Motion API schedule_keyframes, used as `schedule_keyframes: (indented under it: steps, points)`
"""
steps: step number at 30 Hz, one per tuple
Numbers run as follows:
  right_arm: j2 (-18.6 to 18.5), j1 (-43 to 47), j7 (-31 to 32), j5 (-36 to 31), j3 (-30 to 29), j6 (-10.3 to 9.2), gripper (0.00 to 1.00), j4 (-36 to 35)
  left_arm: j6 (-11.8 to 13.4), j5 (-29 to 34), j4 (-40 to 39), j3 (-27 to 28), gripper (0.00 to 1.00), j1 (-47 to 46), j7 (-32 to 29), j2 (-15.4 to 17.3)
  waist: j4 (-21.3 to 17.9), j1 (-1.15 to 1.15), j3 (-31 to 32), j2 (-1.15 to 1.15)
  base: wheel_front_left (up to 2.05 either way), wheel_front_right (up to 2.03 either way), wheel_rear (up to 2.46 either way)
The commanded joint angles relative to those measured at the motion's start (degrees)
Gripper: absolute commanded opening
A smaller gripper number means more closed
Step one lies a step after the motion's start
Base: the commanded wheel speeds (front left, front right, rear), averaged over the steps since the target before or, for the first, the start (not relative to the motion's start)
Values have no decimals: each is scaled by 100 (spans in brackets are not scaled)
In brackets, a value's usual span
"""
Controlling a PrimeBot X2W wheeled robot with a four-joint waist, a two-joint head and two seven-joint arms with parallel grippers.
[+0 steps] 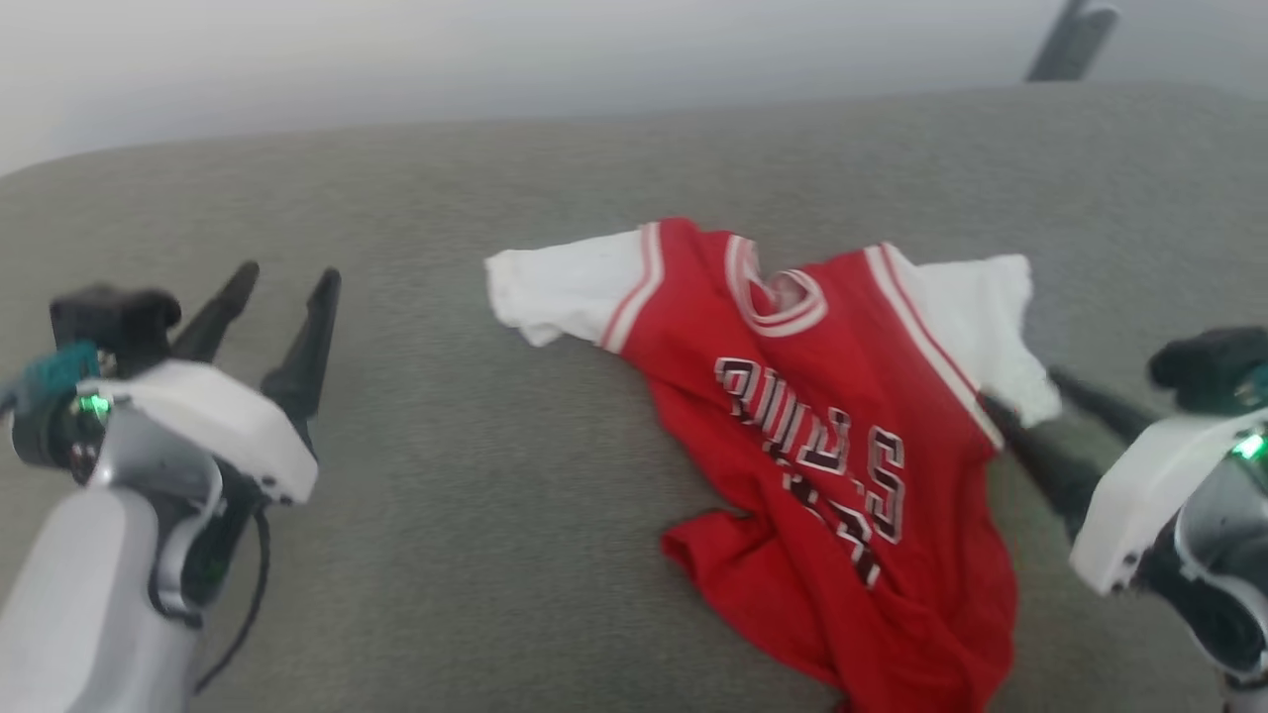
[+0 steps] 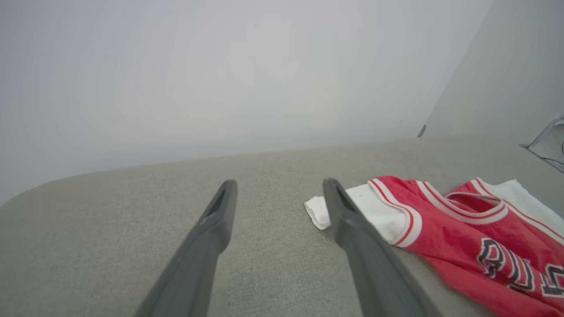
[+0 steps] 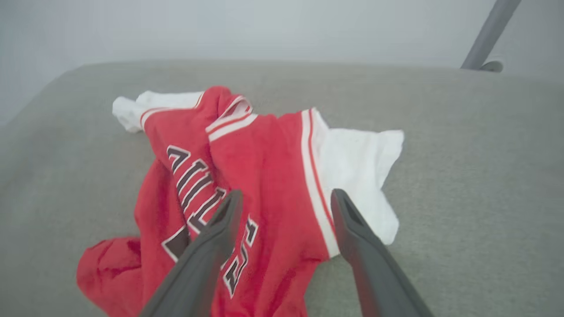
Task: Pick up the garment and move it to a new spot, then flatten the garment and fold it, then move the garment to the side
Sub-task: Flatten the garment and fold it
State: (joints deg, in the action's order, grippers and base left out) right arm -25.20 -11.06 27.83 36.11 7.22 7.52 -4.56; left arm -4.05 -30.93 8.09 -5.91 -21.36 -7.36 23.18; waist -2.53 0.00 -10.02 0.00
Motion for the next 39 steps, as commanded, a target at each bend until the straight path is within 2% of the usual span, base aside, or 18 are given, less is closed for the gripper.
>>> schedule_keyframes:
  steps: [1,11,19,22,30,38,39]
  points:
    - [43,-102,-126,-53,-46,-6,100,22,-26,-14,35,-19,100,-102,-50,31,-198,0,-84,0,0,0,0]
    - [462,-650,-1999,-654,-482,-4,100,429,-102,-63,548,-275,100,-960,-1006,311,-1003,0,-461,0,0,0,0]
    - [707,-834,-2488,-674,-533,-3,100,888,-59,-135,1300,-484,100,-1589,-1998,475,-1408,0,-776,0,0,0,0]
    - [739,-876,-2526,-647,-498,-3,100,1011,41,-143,1639,-564,100,-1791,-2449,488,-1501,0,-881,0,0,0,0]
    - [715,-1022,-2525,-580,-454,-4,100,1221,634,-180,2330,-711,100,-2309,-3772,395,-1591,0,-1113,0,0,0,0]
    - [688,-1177,-2550,-517,-411,-4,100,1360,1154,-92,2818,-1083,100,-2492,-4849,4,-1566,0,-1299,0,0,0,0]
    - [684,-1196,-2558,-513,-407,-3,100,1374,1202,-135,2880,-1094,73,-2502,-4939,-73,-1563,0,-1317,0,0,0,0]
